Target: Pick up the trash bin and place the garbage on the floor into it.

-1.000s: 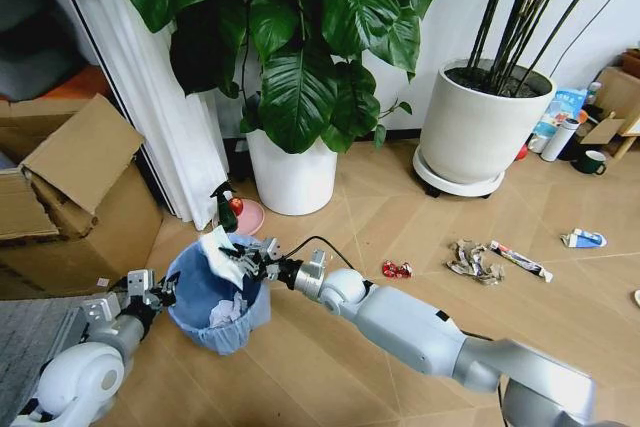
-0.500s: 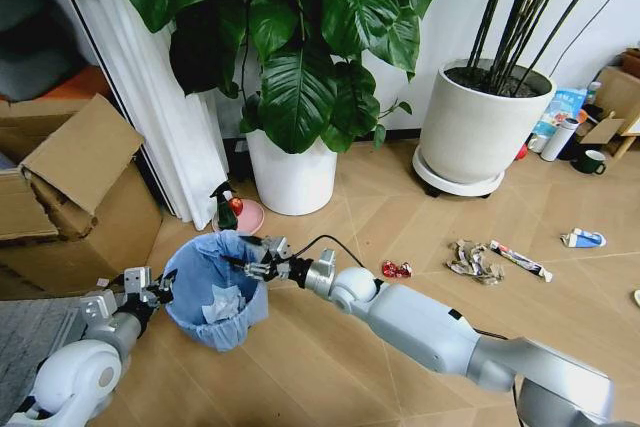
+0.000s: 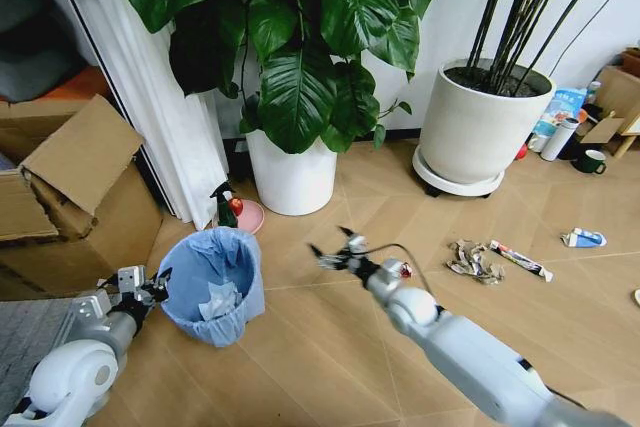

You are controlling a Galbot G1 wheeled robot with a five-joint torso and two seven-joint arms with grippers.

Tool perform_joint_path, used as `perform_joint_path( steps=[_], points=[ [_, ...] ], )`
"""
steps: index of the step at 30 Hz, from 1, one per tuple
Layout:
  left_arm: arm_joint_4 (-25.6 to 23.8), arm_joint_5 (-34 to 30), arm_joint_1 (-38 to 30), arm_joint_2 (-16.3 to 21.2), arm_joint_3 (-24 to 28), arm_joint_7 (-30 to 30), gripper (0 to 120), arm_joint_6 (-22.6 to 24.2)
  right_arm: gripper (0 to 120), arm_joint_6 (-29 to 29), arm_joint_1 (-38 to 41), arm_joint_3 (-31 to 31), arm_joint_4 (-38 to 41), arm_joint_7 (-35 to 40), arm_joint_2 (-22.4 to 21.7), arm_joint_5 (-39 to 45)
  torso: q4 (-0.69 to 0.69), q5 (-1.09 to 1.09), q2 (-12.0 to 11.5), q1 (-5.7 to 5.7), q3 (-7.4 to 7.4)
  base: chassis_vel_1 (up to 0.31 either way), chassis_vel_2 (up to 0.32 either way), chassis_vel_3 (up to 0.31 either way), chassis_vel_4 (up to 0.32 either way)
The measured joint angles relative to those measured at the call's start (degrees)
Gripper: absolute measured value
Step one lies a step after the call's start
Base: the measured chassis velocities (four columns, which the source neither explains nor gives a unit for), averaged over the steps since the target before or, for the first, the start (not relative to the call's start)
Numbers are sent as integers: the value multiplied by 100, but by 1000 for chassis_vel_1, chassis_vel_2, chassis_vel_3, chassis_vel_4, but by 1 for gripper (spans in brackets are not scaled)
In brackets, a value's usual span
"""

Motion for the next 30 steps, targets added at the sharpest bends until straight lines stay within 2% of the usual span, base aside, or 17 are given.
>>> perform_joint_path(
  steps=[5,9,19,30],
  points=[
    [5,-6,-21,7,7,-7,0,-1,100,-584,-234,638,-448,802,-40,120,1,-2,0,0,0,0,0,0,0],
    [19,-16,-30,27,17,-11,0,-1,100,-766,-223,919,-937,922,30,169,1,-2,0,0,0,0,0,0,0],
    [68,-33,-63,53,41,-26,0,-2,100,-763,100,1101,-2001,547,341,181,2,-4,0,0,0,0,0,0,0],
    [116,-43,-106,84,108,-38,0,-2,100,-596,412,1064,-2713,224,617,-5,1,-5,0,0,0,0,0,0,0]
  ],
)
